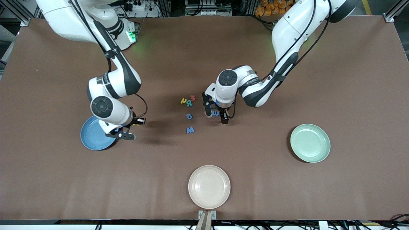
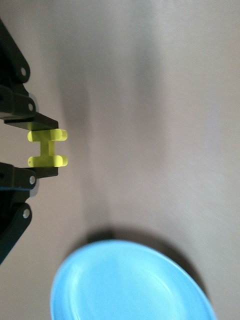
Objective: Sort uppercase to blue plate, lowercase to green plate
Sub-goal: 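Carry the H to the blue plate while the left gripper grasps blue m, then place the blue m on the green plate while the right gripper grasps W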
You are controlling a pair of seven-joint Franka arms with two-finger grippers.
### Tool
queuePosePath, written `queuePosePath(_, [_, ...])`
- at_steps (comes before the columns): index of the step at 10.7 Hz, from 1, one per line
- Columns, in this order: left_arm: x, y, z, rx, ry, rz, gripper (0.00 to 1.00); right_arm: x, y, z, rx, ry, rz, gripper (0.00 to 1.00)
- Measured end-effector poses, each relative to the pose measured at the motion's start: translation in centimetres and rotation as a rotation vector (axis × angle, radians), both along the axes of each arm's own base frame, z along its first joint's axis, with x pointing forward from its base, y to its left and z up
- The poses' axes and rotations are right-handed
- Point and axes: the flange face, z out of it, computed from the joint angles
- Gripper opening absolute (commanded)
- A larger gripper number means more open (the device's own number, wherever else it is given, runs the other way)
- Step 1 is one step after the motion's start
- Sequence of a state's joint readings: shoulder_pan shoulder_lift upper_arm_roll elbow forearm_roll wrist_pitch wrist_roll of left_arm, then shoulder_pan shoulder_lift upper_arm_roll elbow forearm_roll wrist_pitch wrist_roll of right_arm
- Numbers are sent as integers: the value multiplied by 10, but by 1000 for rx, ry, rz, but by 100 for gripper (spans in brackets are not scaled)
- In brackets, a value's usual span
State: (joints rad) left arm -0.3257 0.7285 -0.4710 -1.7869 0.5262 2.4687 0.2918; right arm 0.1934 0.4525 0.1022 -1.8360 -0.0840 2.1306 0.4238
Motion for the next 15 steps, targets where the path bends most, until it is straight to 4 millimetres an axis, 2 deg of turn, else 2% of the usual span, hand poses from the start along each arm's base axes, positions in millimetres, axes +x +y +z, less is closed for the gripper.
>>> queuePosePath(2, [-6, -8, -4, -2, 6, -12, 80, 18, -47, 7, -51, -16, 119, 9])
queuePosePath(3, [-7, -10, -6, -1, 8, -15, 82, 22, -72, 4, -54, -6, 164, 9])
queuePosePath(5, [-10, -11, -9, 0, 13, -19, 79, 29, -119, 0, -41, 12, 232, 11])
queuePosePath(6, [-10, -12, -11, 1, 16, -20, 79, 32, -139, -5, -33, 12, 253, 21])
queuePosePath(7, [-11, -12, -12, 1, 18, -20, 75, 34, -152, -13, -26, 8, 270, 36])
queuePosePath(8, [-11, -13, -13, 0, 18, -20, 66, 35, -157, -23, -21, 9, 280, 43])
queuePosePath(9, [-10, -15, -13, -2, 18, -20, 35, 34, -155, -31, -18, 17, 285, 44])
queuePosePath(10, [-11, -17, -15, -2, 20, -21, 12, 33, -153, -35, -17, 23, 289, 54])
queuePosePath(11, [-11, -19, -13, -1, 13, -24, 0, 33, -150, -36, -16, 24, 293, 58])
queuePosePath(13, [-4, -20, -7, 1, -7, -13, 0, 33, -148, -35, -15, 23, 296, 59])
queuePosePath(15, [15, -3, -2, 35, -23, 21, 0, 34, -141, -33, -10, 17, 286, 63])
